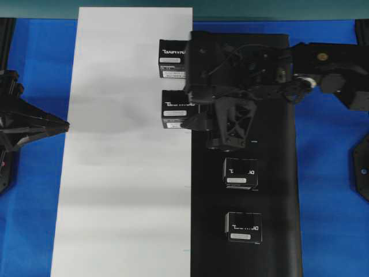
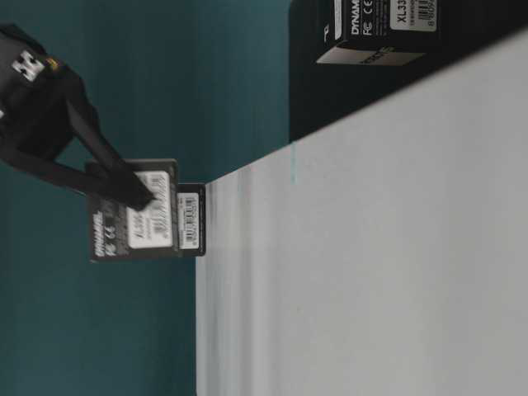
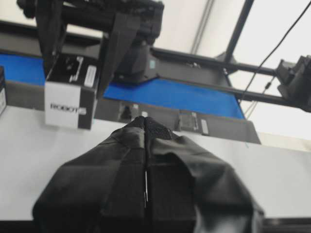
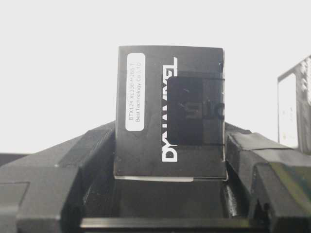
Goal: Place the box from the black base onto the white base.
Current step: 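Carry the box left onto the white base below the other box, then lower the box onto the white base and open the right gripper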
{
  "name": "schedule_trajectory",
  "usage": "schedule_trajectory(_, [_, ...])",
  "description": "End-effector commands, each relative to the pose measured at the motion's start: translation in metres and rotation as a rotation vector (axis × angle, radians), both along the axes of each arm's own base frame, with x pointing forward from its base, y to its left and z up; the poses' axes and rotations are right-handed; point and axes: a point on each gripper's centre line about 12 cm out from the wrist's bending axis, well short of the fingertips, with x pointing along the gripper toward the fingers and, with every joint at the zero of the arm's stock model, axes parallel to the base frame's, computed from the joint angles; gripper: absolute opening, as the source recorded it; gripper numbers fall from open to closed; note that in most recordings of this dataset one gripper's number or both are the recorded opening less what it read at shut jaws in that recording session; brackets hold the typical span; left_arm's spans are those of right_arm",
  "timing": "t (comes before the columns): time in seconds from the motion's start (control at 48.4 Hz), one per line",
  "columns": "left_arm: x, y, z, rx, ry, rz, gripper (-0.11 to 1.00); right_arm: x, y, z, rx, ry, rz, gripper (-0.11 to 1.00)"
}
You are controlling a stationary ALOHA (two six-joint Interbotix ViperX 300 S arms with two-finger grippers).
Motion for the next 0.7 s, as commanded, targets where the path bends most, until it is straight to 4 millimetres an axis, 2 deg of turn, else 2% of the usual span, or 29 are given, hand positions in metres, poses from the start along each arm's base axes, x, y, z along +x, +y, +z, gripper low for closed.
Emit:
schedule_trajectory(0.0, [0.001,0.0,0.012,-0.001,-0.029,0.001,-0.07,0.008,0.001,-0.002,0.0,-0.018,0.0,0.51])
schedule_trajectory(0.207, [0.001,0.0,0.012,-0.002,-0.031,0.001,-0.07,0.014,-0.001,-0.008,0.001,-0.024,-0.008,0.51])
schedule_trajectory(0.682, [0.0,-0.001,0.012,-0.001,-0.029,-0.003,-0.07,0.01,-0.002,-0.022,0.002,-0.021,-0.021,0.51])
